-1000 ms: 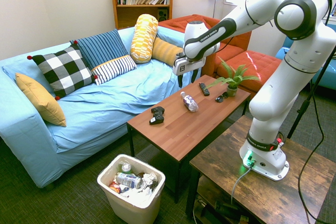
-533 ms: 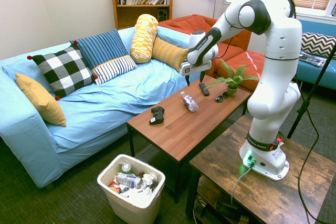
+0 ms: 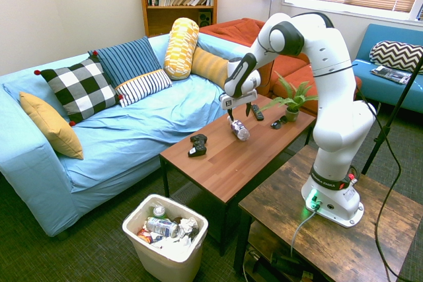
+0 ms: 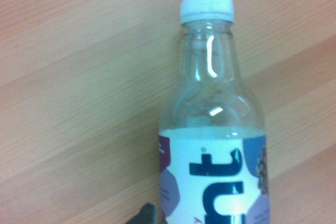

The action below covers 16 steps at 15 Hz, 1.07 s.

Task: Throw the bottle in the trash bin

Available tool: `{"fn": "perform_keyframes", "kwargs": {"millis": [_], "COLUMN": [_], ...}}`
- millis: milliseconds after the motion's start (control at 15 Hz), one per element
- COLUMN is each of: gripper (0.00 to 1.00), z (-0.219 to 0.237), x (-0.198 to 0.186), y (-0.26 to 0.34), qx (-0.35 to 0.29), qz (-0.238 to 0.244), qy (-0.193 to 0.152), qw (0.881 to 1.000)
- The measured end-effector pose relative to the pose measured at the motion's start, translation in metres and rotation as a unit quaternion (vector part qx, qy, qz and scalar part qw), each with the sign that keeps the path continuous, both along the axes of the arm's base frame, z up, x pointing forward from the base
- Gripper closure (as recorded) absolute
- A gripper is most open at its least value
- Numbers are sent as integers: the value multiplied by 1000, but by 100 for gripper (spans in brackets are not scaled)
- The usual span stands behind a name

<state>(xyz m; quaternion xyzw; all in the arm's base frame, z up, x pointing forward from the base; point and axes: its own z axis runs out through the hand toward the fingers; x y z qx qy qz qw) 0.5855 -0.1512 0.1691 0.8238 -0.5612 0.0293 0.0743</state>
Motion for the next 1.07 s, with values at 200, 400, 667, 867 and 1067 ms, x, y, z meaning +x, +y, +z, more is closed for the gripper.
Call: {"fn": "perform_keyframes", "kwargs": {"millis": [200,400,667,867,1067], "gripper": [0,100,100,100,100], "z": [-34,-63,-76,-77,-79], "x": [8,11,13,13,12], "y": [1,-3,-5,-9,-14], "qx": [-6,-8,6,14,17], "qz": [0,-5,-7,-9,-11], "qy": [16,29,30,29,27], "qw": [1000,1000,1000,999,999]}}
